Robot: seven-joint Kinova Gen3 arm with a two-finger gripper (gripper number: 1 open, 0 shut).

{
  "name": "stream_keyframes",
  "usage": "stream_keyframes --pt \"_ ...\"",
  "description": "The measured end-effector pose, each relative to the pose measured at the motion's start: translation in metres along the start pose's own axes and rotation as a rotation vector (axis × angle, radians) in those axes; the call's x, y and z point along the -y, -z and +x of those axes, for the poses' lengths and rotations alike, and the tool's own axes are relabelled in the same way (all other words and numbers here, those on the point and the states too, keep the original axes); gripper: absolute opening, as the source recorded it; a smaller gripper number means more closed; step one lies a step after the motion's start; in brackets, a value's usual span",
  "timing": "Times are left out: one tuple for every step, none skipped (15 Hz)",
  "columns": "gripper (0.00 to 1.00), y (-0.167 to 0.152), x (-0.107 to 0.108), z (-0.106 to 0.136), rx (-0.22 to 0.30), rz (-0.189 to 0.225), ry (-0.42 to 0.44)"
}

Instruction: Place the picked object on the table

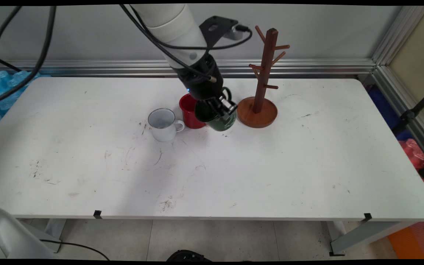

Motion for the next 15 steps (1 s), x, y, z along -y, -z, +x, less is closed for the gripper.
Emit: stream_keyframes --pt "0.00 -0.002 0.000 -0.001 0.013 0.010 0.000" --pt "0.00 -0.005 -0.001 -0.001 0.032 0.024 -0.001" --pt "0.00 -0.008 -0.002 -0.002 0.050 0.038 -0.003" --pt "0.00 -0.011 -0.003 -0.003 0.067 0.048 -0.005" --pt "0.00 -0.016 -0.005 -0.004 0.090 0.059 -0.010" --pt "0.00 -0.020 -0.007 -0.005 0.107 0.065 -0.016" --pt "0.00 -0.025 -0.008 -0.006 0.127 0.071 -0.023" --pt "0.00 -0.029 -0.009 -0.006 0.145 0.077 -0.032" --pt "0.00 -0.034 -0.009 -0.007 0.162 0.083 -0.040" --pt "0.00 -0.038 -0.009 -0.008 0.176 0.090 -0.048" --pt "0.00 -0.043 -0.008 -0.009 0.191 0.096 -0.057" --pt "0.00 -0.048 -0.007 -0.009 0.203 0.103 -0.064" --pt "0.00 -0.053 -0.006 -0.010 0.217 0.109 -0.071" --pt "0.00 -0.058 -0.005 -0.011 0.230 0.116 -0.079" --pt "0.00 -0.063 -0.004 -0.011 0.242 0.122 -0.086"
